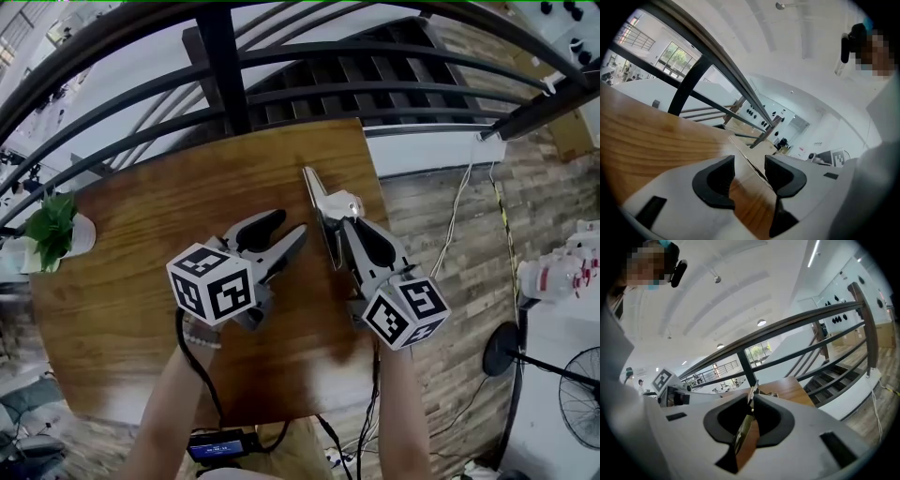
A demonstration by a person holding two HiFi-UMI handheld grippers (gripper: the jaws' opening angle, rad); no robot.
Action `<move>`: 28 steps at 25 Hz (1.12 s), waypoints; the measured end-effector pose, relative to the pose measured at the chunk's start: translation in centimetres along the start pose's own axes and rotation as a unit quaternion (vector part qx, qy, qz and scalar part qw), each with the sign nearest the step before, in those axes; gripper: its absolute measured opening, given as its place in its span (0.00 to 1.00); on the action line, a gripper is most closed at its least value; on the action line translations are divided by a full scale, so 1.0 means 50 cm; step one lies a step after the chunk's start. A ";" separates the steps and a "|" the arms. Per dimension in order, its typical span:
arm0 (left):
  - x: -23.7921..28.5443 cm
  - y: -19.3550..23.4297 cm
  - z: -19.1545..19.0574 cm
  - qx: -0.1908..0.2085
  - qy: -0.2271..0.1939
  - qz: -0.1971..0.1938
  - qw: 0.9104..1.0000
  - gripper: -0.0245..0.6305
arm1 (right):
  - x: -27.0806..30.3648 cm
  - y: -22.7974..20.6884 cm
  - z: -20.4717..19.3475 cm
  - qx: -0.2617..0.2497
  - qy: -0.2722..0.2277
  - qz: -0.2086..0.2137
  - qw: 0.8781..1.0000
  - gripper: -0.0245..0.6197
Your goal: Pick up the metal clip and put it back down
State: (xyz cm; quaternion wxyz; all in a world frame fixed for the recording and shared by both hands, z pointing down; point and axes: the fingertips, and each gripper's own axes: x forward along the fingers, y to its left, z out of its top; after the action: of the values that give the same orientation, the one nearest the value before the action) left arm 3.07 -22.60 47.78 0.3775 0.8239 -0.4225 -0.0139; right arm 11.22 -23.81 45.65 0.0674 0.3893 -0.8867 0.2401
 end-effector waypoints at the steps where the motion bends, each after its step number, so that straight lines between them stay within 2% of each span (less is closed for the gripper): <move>1: -0.001 -0.002 -0.001 -0.006 -0.001 -0.004 1.000 0.35 | -0.006 0.006 0.000 0.000 -0.003 0.003 1.000 0.11; 7: -0.020 0.000 -0.009 -0.048 -0.005 -0.027 0.998 0.40 | -0.027 0.062 -0.002 0.000 -0.022 0.023 0.999 0.11; 21: -0.084 -0.046 0.006 -0.098 -0.024 -0.077 0.992 0.40 | -0.080 0.183 0.001 -0.002 -0.049 0.054 0.997 0.10; 24: -0.107 -0.057 0.008 -0.096 -0.029 -0.094 0.990 0.40 | -0.086 0.212 -0.003 -0.004 -0.051 0.058 0.997 0.10; 28: -0.144 -0.083 0.014 -0.069 -0.028 -0.102 0.992 0.40 | -0.110 0.251 -0.001 -0.014 -0.052 0.056 0.997 0.10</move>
State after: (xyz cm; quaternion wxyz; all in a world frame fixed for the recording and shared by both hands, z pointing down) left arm 1.03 -16.45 42.51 0.4184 0.8339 -0.3445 -0.1041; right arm 5.93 -12.87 39.32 0.0132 0.3501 -0.9126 0.2108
